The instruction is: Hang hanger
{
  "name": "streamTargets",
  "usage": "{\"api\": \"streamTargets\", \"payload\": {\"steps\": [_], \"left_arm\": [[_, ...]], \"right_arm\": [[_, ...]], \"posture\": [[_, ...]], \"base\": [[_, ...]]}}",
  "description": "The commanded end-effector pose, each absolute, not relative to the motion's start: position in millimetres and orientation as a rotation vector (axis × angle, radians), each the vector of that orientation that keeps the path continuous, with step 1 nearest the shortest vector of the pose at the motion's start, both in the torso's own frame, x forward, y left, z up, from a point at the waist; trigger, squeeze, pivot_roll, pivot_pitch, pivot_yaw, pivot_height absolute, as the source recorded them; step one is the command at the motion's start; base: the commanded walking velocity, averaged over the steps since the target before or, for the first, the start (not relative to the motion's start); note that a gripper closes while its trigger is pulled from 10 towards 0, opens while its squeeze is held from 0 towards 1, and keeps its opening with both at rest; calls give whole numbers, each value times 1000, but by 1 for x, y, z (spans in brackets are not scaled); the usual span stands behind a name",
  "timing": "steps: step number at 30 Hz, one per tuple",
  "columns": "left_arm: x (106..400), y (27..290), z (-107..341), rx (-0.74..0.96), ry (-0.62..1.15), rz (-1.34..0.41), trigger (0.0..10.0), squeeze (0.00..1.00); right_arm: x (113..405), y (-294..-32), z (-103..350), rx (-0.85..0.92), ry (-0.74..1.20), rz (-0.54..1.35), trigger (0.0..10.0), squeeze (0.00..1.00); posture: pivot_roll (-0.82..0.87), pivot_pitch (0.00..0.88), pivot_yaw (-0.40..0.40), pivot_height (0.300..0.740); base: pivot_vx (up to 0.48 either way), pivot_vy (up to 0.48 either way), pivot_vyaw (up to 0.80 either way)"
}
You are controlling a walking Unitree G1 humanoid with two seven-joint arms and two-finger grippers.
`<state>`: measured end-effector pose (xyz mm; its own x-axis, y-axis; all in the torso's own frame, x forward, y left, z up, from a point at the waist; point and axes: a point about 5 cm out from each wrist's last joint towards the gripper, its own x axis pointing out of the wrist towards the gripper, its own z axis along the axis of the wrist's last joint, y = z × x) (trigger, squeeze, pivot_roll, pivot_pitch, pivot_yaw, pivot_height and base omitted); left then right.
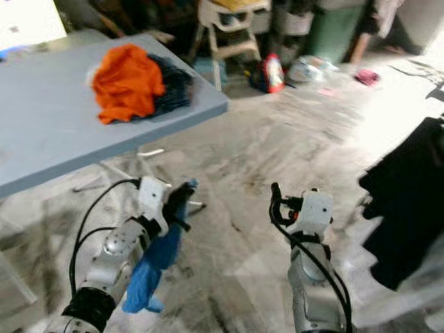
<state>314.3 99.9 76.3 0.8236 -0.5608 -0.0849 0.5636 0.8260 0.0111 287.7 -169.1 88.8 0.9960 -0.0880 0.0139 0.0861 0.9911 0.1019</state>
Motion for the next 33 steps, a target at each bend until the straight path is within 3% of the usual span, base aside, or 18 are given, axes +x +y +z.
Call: {"api": "streamTargets", "payload": {"steps": [1, 6, 18, 33], "left_arm": [[316, 107, 73, 68, 87, -584, 10000, 0], [321, 113, 74, 78, 86, -558, 10000, 0], [313, 122, 54, 35, 124, -481, 10000, 0], [330, 134, 68, -42, 113, -395, 10000, 0]], "right_arm": [[293, -160, 89, 89, -15, -63, 10000, 0], [303, -170, 97, 90, -20, -142, 10000, 0], [294, -192, 84, 45, -11, -180, 10000, 0], [293, -179, 86, 56, -17, -147, 10000, 0]], "posture": [[26, 54, -24, 740], [41, 40, -61, 740], [-18, 71, 5, 740], [-22, 150, 32, 740]], "base": [[0, 0, 0], [0, 0, 0], [0, 0, 0], [0, 0, -780]]}}
